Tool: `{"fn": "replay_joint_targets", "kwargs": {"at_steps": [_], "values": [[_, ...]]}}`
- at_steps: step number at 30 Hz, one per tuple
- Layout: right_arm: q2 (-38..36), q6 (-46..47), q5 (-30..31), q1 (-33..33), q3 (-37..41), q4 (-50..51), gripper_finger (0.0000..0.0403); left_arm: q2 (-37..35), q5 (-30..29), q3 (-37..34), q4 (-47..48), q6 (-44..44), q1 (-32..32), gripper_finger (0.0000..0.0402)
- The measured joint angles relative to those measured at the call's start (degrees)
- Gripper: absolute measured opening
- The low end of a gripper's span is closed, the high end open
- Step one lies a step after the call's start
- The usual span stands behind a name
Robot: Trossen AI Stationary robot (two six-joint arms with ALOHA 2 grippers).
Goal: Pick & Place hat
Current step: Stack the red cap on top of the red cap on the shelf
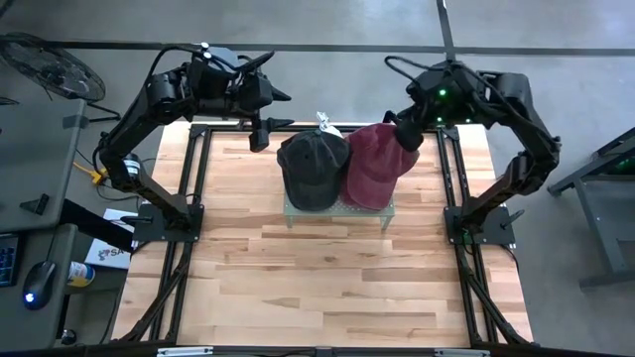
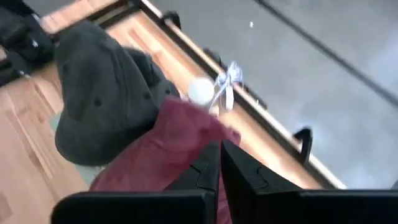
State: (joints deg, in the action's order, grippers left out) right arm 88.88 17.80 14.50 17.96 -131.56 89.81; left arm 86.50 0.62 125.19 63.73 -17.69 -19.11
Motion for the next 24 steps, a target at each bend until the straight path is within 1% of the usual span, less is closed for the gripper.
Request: {"fn": "replay_joint_targets", "kwargs": {"at_steps": [3,7,10,13,20,24], "values": [[-1.3,4.4,-0.3,0.0,5.6,0.1,0.0004,-0.1,-0.1,0.0,0.2,0.0,0.0,0.0247],[-3.9,9.7,-0.3,0.0,17.7,-1.3,0.0001,-0.2,-0.1,0.0,0.4,0.0,0.0,0.0247],[-6.2,10.5,-0.9,0.0,25.2,-9.2,0.0001,-0.2,-0.1,0.0,0.3,-0.1,0.0,0.0247],[-8.4,10.3,-2.5,0.0,30.2,-18.1,0.0001,-0.2,-0.1,0.0,0.3,-0.1,0.0,0.0247],[-9.3,10.3,-5.0,0.2,40.0,-27.2,0.0000,-0.2,-0.1,0.0,0.3,-0.2,0.0,0.0247],[-9.3,10.3,-7.5,0.2,45.6,-35.6,0.0000,-0.2,0.0,0.0,0.3,-0.2,0.0,0.0247]]}}
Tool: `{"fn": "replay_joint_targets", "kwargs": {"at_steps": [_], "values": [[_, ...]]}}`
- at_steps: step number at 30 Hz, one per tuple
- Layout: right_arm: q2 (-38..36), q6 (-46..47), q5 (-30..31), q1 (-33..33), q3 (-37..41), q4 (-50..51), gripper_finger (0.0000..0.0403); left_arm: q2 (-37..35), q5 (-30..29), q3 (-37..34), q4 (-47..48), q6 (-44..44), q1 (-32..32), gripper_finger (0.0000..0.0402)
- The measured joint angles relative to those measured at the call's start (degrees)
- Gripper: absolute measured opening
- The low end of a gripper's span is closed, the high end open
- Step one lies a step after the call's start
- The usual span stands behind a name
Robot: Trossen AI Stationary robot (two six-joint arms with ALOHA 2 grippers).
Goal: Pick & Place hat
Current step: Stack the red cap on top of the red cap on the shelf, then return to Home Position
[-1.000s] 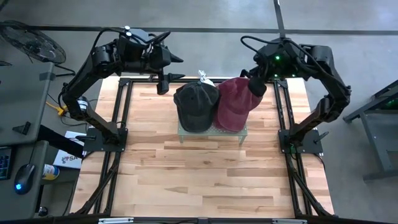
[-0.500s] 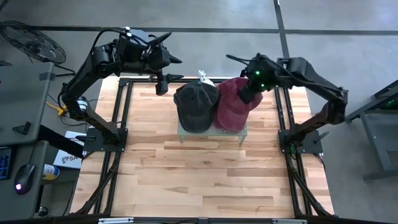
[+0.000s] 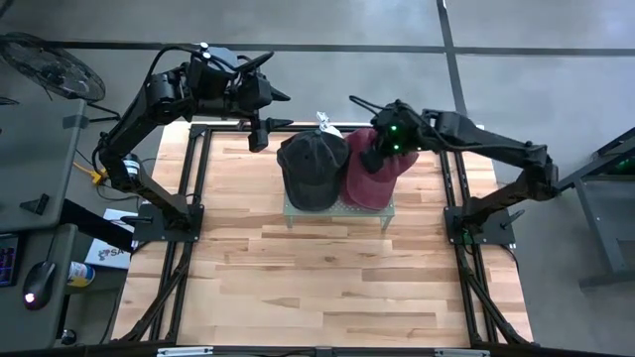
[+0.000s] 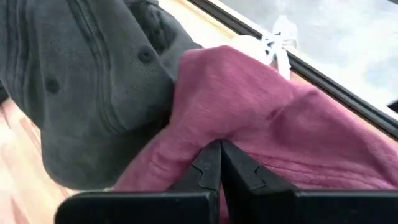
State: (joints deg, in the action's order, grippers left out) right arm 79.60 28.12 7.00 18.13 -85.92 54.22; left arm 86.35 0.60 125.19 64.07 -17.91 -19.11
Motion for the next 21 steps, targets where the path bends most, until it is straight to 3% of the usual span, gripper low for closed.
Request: {"fn": "replay_joint_targets", "kwargs": {"at_steps": [7,21], "values": [[-0.7,0.0,-0.5,-0.1,1.7,-4.8,0.0000,0.0,0.0,0.0,0.0,0.2,0.0,0.0247],[-8.8,-3.6,-1.4,-1.2,1.6,-8.0,0.0000,0.0,-0.1,0.0,0.0,1.9,0.0,0.0247]]}}
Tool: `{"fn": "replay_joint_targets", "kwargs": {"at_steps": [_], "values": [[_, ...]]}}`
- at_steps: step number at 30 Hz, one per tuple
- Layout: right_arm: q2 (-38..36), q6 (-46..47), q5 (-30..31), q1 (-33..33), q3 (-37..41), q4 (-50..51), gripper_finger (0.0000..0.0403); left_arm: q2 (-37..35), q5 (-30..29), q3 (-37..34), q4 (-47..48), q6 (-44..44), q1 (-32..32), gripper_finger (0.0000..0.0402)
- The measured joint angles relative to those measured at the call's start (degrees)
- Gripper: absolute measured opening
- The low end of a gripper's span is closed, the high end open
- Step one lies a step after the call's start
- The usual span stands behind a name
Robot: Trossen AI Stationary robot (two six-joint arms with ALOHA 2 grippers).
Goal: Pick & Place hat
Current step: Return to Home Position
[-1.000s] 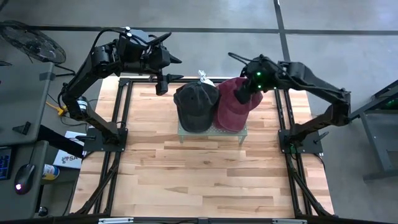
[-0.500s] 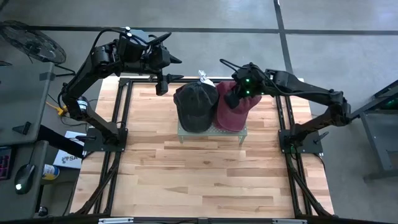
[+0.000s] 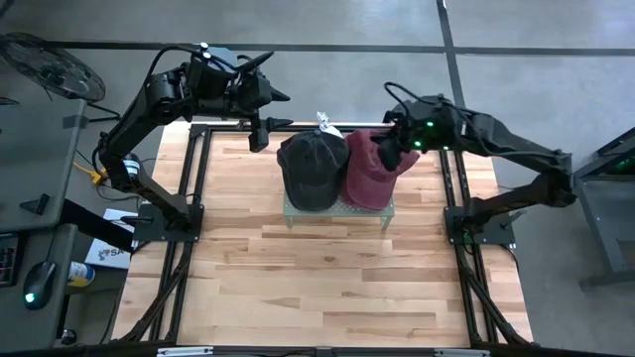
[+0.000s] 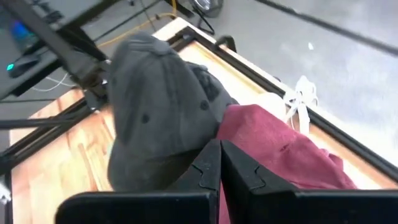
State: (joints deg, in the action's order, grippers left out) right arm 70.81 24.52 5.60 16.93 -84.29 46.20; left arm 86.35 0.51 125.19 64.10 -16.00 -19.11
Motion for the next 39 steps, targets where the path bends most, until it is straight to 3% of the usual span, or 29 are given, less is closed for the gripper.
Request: {"fn": "replay_joint_targets", "kwargs": {"at_steps": [7,12,16,21,33,36,39], "values": [[-7.2,-5.9,0.5,-4.4,2.3,0.6,0.0000,0.0,4.9,0.0,1.9,2.5,0.0,0.0247],[-15.0,-2.7,2.5,-8.7,15.9,-10.1,0.0000,0.0,11.5,-0.2,8.4,2.8,0.0,0.0248],[-21.8,0.2,3.0,-11.8,27.6,-22.5,0.0000,-1.7,17.9,-5.8,8.5,1.7,0.9,0.0248],[-28.9,2.6,5.2,-15.9,39.1,-33.1,0.0000,-10.7,18.7,-22.0,-8.0,6.9,2.9,0.0248],[-43.8,3.1,9.7,-24.5,64.6,-59.6,0.0000,-41.9,9.4,-74.3,-59.6,27.2,9.9,0.0248],[-46.6,3.6,8.9,-25.1,68.8,-62.1,0.0000,-46.9,5.7,-83.1,-67.2,30.6,11.7,0.0248],[-49.9,3.9,7.5,-25.3,71.3,-62.7,0.0000,-50.2,1.8,-88.6,-69.1,32.6,13.2,0.0248]]}}
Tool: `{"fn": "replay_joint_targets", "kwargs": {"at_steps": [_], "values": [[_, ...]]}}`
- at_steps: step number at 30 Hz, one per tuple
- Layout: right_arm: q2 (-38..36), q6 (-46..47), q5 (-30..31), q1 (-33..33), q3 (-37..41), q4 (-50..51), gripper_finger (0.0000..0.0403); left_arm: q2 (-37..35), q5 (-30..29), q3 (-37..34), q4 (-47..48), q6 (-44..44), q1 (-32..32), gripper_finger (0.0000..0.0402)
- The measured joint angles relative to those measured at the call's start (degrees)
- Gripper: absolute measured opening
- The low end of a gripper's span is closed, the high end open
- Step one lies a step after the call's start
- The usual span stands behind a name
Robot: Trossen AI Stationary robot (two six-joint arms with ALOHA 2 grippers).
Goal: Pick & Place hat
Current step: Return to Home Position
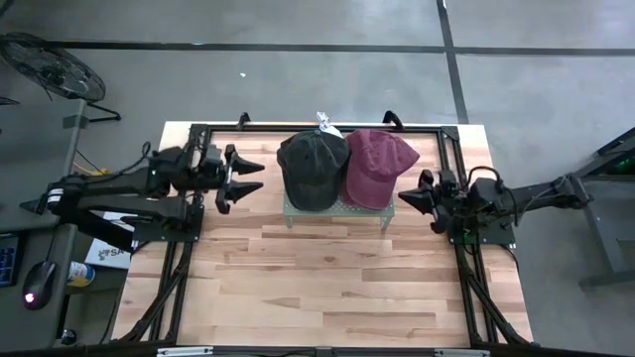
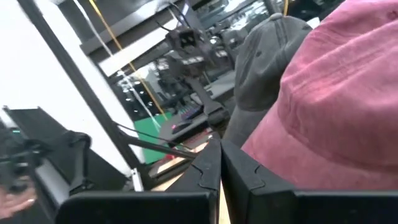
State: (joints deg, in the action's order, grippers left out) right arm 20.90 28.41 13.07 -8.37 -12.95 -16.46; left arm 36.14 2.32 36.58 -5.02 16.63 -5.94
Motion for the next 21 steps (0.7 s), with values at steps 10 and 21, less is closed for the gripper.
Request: {"fn": "replay_joint_targets", "kwargs": {"at_steps": [10,21], "values": [[-12.9,1.0,-2.4,0.1,5.4,7.0,0.0000,-5.6,-4.5,-11.9,-6.2,2.0,0.7,0.0248],[-20.4,2.4,-5.1,0.1,5.4,17.8,0.0000,-5.7,-7.9,-24.8,-24.0,5.6,0.7,0.0248]]}}
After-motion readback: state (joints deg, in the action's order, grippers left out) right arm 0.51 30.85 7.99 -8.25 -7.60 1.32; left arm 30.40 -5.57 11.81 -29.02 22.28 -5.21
